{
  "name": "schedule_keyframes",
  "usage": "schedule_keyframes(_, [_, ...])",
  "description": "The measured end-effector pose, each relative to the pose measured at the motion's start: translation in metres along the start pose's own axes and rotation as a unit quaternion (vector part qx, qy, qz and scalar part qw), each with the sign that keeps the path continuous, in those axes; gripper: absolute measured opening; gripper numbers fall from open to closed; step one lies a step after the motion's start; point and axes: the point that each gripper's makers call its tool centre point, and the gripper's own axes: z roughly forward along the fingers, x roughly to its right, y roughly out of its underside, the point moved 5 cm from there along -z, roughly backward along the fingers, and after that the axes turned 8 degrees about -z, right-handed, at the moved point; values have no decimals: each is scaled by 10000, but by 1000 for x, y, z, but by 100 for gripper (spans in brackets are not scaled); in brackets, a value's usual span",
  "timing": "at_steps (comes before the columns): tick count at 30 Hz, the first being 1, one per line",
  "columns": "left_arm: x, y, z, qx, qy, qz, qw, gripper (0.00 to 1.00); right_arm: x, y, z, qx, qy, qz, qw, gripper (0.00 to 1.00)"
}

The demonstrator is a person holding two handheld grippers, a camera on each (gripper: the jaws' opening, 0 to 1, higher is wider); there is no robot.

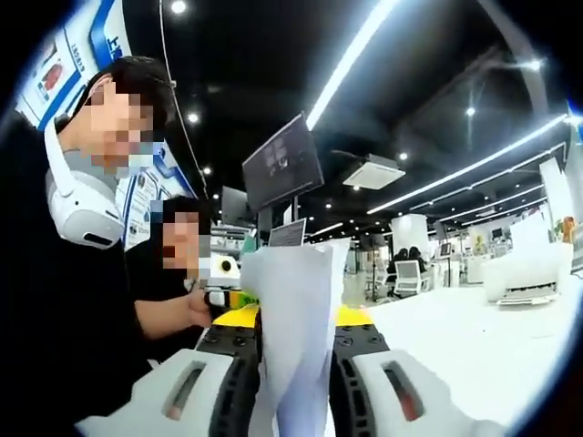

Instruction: Organize the stack of printing papers by aligning and flattening the scattered papers on the table

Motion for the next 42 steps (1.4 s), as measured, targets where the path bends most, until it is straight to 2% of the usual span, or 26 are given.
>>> schedule_keyframes(5, [-5,0,-2,127,-104,-112,9998,59,1,3,0,-109,-17,90,9999,25])
schedule_keyframes(10, [-7,4,1,39,-90,-154,9998,58,3,2,2,-115,-72,100,9999,28])
schedule_keyframes(12, [-7,7,2,-32,-75,-143,9999,52,4,4,2,-175,-76,102,9998,25])
schedule_keyframes(13, [-7,7,2,-39,-66,-110,9999,45,4,4,2,-213,-91,90,9997,21])
schedule_keyframes(14, [-6,7,2,-46,-34,-88,9999,32,4,5,2,-236,-97,58,9997,13])
schedule_keyframes(15, [-6,7,2,-86,21,-98,9999,23,4,5,1,-249,-105,6,9996,8])
schedule_keyframes(17, [-5,8,2,-113,53,-109,9999,16,5,5,0,-273,-104,-16,9996,1])
schedule_keyframes(19, [-4,9,3,-142,135,-46,9998,7,5,5,0,-280,-91,-82,9995,0])
schedule_keyframes(20, [-2,8,4,-139,158,-66,9998,6,5,4,1,-282,-100,-151,9994,0])
schedule_keyframes(28, [3,-2,8,-56,198,125,9997,7,7,-9,2,-188,-60,-401,9990,0])
schedule_keyframes(29, [3,-2,8,-97,207,140,9996,11,8,-10,1,-172,-29,-365,9992,0])
schedule_keyframes(30, [2,0,9,-149,160,100,9997,19,10,-10,1,-140,69,-141,9998,7])
schedule_keyframes(32, [-1,0,10,-111,0,47,9999,42,13,-9,1,-156,156,-72,9997,28])
schedule_keyframes(33, [-1,0,10,-101,-13,38,9999,44,14,-8,1,-167,193,-76,9996,28])
schedule_keyframes(37, [-1,0,9,-97,16,-38,9999,42,13,-7,0,-161,154,-34,9997,26])
schedule_keyframes(39, [-1,0,9,-96,13,-39,9999,38,12,-7,0,-165,110,-44,9998,22])
schedule_keyframes(42, [-4,0,8,-103,3,-59,9999,20,11,-5,0,-291,23,-105,9995,9])
